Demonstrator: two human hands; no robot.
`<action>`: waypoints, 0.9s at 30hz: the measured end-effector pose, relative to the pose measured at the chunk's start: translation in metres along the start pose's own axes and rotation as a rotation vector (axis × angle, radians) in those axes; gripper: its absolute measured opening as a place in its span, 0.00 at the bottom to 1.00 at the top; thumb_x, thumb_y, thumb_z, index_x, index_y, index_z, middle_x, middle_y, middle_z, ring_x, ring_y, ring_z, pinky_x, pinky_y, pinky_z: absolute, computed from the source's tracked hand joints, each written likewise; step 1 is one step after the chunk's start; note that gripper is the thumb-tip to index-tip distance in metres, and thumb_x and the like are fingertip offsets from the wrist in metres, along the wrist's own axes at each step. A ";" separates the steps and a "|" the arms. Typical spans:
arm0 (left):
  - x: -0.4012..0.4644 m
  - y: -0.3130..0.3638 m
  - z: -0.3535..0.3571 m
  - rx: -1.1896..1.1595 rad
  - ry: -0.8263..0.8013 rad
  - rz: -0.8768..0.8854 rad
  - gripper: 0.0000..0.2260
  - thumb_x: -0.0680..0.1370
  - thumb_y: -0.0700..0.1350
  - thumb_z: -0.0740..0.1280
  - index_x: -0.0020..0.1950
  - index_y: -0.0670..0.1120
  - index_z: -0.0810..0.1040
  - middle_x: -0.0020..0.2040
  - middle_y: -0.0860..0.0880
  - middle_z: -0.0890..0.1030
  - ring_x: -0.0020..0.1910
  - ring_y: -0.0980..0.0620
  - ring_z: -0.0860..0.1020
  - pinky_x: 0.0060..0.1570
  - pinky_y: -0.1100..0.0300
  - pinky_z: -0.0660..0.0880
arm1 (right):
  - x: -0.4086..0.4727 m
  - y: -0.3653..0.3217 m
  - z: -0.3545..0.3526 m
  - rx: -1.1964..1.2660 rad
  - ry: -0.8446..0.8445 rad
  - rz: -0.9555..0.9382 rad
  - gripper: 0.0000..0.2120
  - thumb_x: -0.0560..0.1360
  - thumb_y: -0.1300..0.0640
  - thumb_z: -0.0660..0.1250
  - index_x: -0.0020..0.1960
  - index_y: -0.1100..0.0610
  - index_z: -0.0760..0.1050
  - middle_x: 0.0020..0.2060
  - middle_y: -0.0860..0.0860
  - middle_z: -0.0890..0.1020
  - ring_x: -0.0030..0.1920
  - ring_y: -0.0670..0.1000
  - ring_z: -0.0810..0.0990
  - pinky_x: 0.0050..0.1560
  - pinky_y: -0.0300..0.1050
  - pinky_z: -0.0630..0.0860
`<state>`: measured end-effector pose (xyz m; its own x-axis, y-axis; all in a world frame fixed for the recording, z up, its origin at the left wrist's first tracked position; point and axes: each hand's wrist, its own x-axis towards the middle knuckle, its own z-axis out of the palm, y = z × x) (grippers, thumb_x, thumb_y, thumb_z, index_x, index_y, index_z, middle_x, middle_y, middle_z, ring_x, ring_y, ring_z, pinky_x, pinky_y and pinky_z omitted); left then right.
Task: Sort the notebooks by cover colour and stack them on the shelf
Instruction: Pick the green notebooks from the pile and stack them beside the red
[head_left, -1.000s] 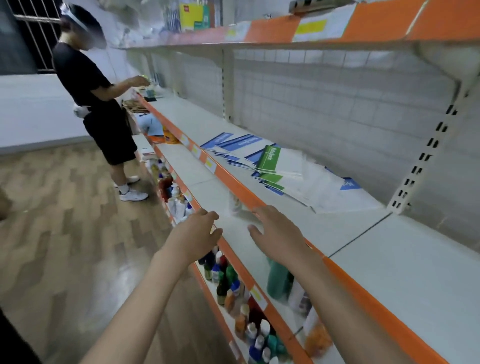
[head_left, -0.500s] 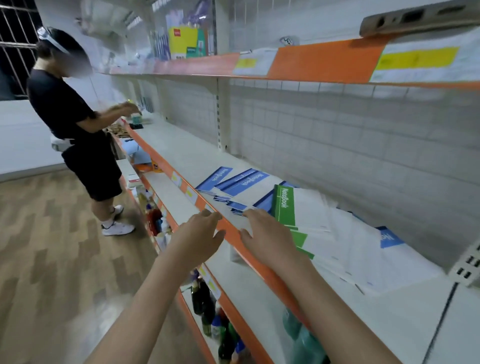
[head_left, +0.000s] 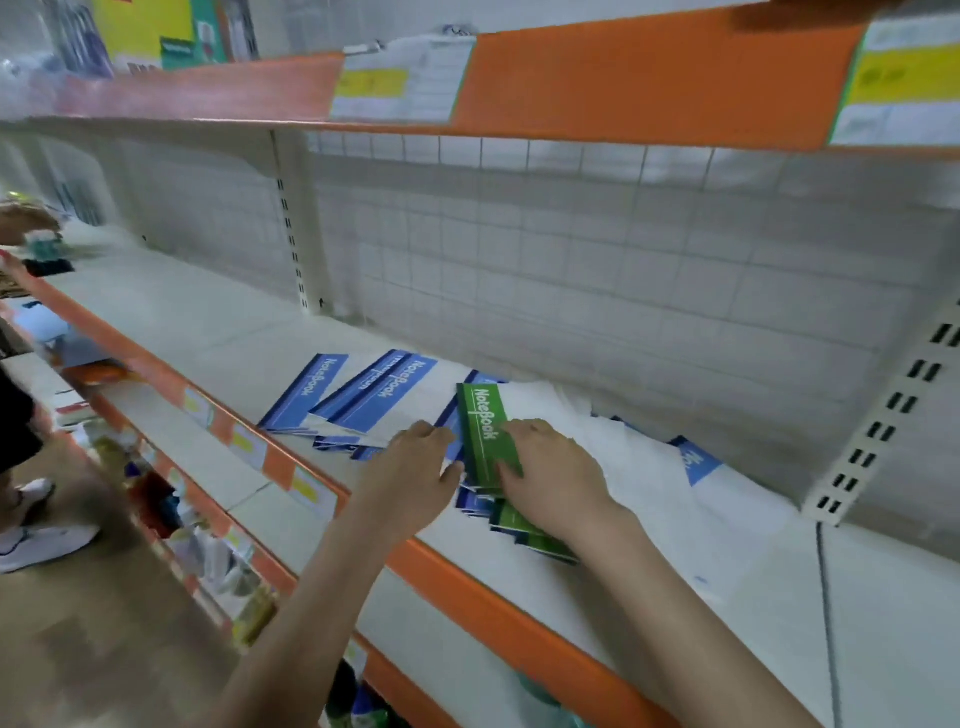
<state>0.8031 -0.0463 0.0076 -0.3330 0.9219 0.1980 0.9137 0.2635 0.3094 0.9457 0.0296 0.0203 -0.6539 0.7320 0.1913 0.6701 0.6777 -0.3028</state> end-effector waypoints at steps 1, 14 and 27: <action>0.009 0.001 0.003 -0.004 -0.015 0.029 0.16 0.81 0.49 0.58 0.67 0.46 0.70 0.62 0.47 0.73 0.58 0.48 0.74 0.56 0.50 0.74 | 0.002 0.005 -0.001 0.003 0.006 0.042 0.18 0.78 0.51 0.58 0.67 0.54 0.68 0.64 0.53 0.73 0.60 0.56 0.74 0.60 0.49 0.70; 0.098 -0.002 0.021 -0.001 -0.187 0.130 0.09 0.80 0.53 0.59 0.47 0.48 0.69 0.48 0.48 0.76 0.54 0.47 0.73 0.46 0.55 0.69 | 0.043 0.012 0.014 0.017 0.055 0.361 0.16 0.78 0.51 0.59 0.64 0.54 0.71 0.61 0.51 0.74 0.59 0.54 0.75 0.54 0.48 0.74; 0.124 0.000 0.028 -0.603 -0.045 0.049 0.19 0.71 0.33 0.68 0.60 0.43 0.69 0.58 0.42 0.73 0.44 0.57 0.69 0.39 0.74 0.69 | 0.050 0.004 0.018 -0.009 -0.079 0.424 0.27 0.66 0.24 0.54 0.41 0.48 0.67 0.38 0.46 0.74 0.39 0.49 0.74 0.36 0.43 0.68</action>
<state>0.7681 0.0762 0.0057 -0.2714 0.9435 0.1902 0.6303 0.0249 0.7760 0.9092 0.0679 0.0124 -0.3442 0.9387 -0.0209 0.8884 0.3184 -0.3308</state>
